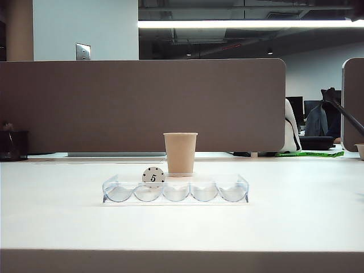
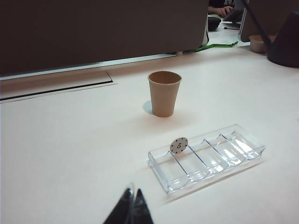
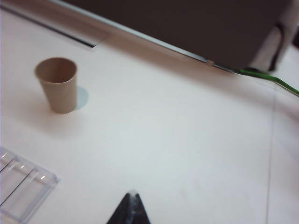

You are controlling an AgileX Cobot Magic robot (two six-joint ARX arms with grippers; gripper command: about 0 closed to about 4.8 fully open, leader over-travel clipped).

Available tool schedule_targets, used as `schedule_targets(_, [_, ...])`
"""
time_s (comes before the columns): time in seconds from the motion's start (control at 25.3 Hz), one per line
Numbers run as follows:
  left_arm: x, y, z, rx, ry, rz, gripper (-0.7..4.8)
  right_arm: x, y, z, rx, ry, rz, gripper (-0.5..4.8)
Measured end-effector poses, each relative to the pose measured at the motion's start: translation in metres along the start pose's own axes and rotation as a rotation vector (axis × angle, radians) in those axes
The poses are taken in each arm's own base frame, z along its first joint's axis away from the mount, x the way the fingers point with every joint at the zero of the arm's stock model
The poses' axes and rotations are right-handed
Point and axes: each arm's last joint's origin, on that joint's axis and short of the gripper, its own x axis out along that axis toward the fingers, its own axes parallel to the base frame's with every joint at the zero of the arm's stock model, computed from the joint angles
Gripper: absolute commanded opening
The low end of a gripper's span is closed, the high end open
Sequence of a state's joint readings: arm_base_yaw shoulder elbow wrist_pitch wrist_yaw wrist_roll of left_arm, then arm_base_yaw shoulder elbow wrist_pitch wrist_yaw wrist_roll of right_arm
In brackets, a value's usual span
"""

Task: Pick up the chip with the greater value and put it into the paper cup.

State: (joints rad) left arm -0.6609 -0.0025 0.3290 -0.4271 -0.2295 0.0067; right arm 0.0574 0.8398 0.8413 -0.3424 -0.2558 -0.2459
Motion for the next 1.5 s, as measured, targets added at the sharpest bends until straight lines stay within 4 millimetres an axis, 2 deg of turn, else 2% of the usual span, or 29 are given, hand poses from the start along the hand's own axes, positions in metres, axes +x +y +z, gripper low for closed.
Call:
schedule_targets(0.08, [0.001, 0.000, -0.002, 0.003, 0.029, -0.004, -0.05, -0.010, -0.002, -0.032, 0.053, -0.078, -0.082, -0.06])
schedule_targets(0.28, [0.001, 0.000, -0.001, 0.000, 0.016, -0.006, -0.05, -0.016, 0.007, -0.078, 0.110, -0.102, -0.118, -0.06])
schedule_targets(0.39, [0.001, 0.000, 0.000, -0.002, 0.008, -0.006, -0.05, -0.021, 0.015, -0.096, 0.134, -0.169, -0.125, -0.06])
schedule_targets(0.67, [0.001, 0.000, 0.000, -0.003, 0.002, 0.002, -0.05, -0.040, 0.028, -0.113, 0.111, -0.362, -0.160, -0.06])
schedule_targets(0.91, [0.001, 0.002, 0.000, -0.004, 0.002, 0.076, -0.05, -0.045, 0.030, -0.128, 0.188, -0.411, -0.264, -0.06])
schedule_targets(1.3, [0.005, 0.002, -0.008, -0.022, 0.021, 0.126, -0.05, -0.028, 0.033, -0.164, 0.243, -0.396, -0.288, -0.06])
schedule_targets(1.5, [0.009, 0.002, -0.017, -0.017, 0.041, 0.148, -0.05, -0.027, 0.034, -0.166, 0.230, -0.424, -0.255, -0.06])
